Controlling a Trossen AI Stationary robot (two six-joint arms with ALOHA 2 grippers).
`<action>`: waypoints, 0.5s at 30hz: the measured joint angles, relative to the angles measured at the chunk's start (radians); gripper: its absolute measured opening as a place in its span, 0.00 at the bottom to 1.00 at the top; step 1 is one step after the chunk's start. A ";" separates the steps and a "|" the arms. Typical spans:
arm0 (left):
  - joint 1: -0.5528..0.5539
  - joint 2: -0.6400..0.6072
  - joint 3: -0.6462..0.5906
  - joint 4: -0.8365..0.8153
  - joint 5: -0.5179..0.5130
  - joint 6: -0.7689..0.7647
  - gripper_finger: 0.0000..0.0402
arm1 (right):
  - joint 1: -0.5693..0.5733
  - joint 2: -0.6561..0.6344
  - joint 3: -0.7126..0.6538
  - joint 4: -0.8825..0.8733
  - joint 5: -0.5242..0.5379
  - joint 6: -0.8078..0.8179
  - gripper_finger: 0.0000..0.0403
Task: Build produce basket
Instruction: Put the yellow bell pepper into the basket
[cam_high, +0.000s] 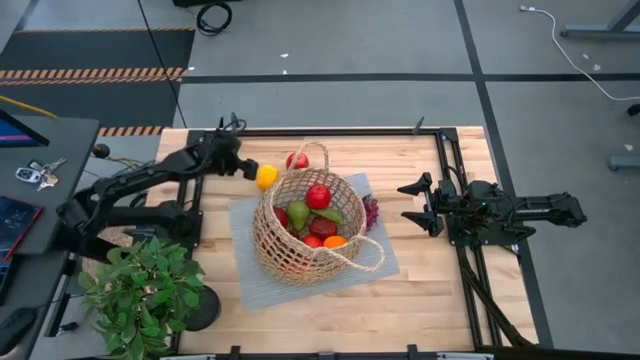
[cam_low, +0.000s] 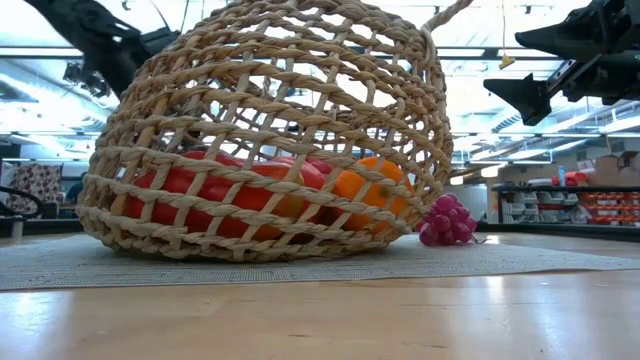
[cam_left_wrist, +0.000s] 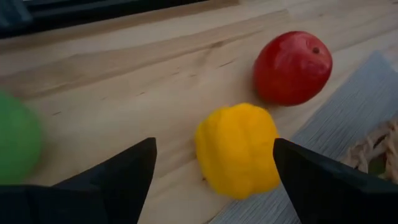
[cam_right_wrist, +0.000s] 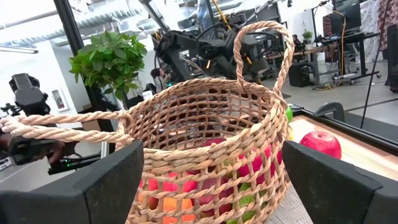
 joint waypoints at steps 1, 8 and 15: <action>0.000 0.021 0.014 -0.001 0.002 0.001 0.83 | 0.000 0.000 0.000 0.000 0.000 0.000 0.95; -0.012 0.189 0.127 -0.004 0.015 0.122 0.83 | 0.000 0.000 0.000 0.000 0.000 0.000 0.95; -0.002 0.341 0.185 -0.006 0.085 0.308 0.82 | 0.000 0.000 0.000 0.000 0.000 0.000 0.95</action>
